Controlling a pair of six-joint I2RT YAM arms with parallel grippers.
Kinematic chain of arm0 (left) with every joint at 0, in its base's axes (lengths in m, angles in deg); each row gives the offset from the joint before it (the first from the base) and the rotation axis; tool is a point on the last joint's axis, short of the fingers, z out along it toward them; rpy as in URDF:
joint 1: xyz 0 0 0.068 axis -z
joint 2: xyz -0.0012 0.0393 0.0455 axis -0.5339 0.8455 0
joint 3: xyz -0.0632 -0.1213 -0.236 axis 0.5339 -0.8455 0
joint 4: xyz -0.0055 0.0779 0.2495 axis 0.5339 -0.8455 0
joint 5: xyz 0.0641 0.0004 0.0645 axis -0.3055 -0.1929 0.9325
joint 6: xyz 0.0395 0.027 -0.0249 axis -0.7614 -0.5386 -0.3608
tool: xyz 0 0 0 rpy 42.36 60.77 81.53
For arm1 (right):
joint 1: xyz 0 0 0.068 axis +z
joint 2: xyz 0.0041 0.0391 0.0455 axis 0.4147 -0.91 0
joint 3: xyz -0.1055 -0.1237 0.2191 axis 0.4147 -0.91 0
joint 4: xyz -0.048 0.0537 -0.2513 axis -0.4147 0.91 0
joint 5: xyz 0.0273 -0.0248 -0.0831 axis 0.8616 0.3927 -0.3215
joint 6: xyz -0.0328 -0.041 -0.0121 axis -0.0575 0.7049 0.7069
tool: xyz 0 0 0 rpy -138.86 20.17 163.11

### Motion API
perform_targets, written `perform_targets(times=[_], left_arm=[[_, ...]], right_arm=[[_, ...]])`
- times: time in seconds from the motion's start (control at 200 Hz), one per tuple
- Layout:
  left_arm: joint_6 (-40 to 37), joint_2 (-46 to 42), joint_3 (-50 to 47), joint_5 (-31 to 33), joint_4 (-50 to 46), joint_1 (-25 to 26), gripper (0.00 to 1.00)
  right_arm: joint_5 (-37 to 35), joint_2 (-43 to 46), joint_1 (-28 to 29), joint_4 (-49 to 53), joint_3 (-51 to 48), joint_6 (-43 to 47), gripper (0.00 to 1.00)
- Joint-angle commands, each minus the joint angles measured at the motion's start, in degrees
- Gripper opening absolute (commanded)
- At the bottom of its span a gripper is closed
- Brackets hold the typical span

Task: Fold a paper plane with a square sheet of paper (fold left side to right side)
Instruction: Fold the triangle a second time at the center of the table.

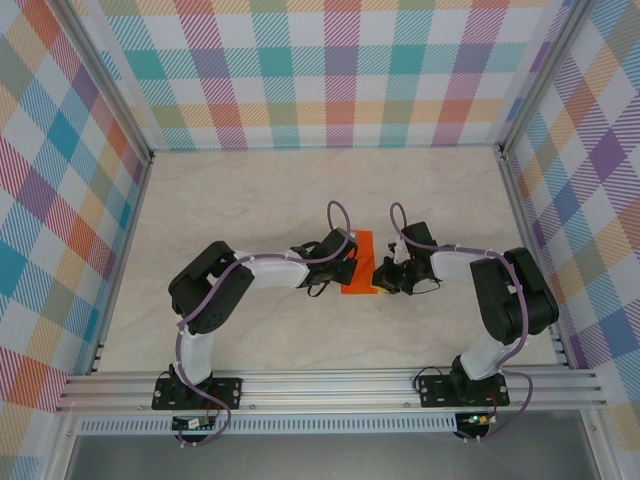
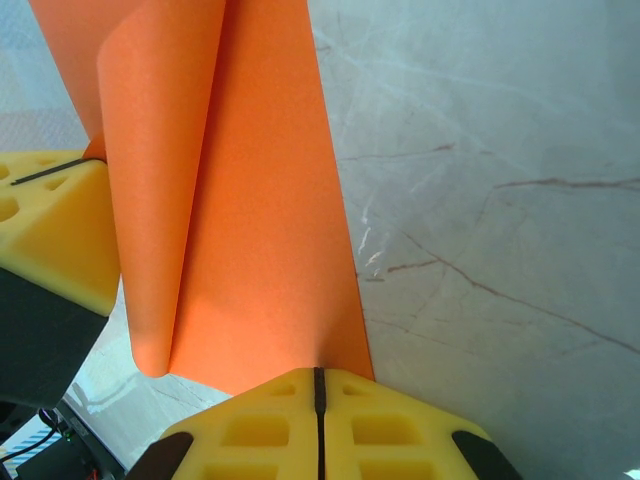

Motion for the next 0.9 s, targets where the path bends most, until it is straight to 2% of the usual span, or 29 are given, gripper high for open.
perform_targets(times=[0.0,0.56,0.685,0.895], left_arm=[[-0.67,1.06,1.4,0.06,0.27,-0.71,0.0],[-0.36,1.94,0.16,0.05,0.33,-0.66,0.0],[-0.38,1.83,0.06,-0.13,0.19,-0.72,0.0],[-0.35,2.13,0.25,-0.82,0.25,-0.68,0.0]], right_arm=[[-3.97,-2.6,0.79,5.13,-0.78,1.57,0.07],[-3.24,-1.96,0.79,5.03,-0.5,1.57,0.08],[-0.89,0.66,-0.27,4.58,-0.62,1.23,0.08],[8.48,6.7,-4.4,-0.97,-1.16,-2.46,0.06]])
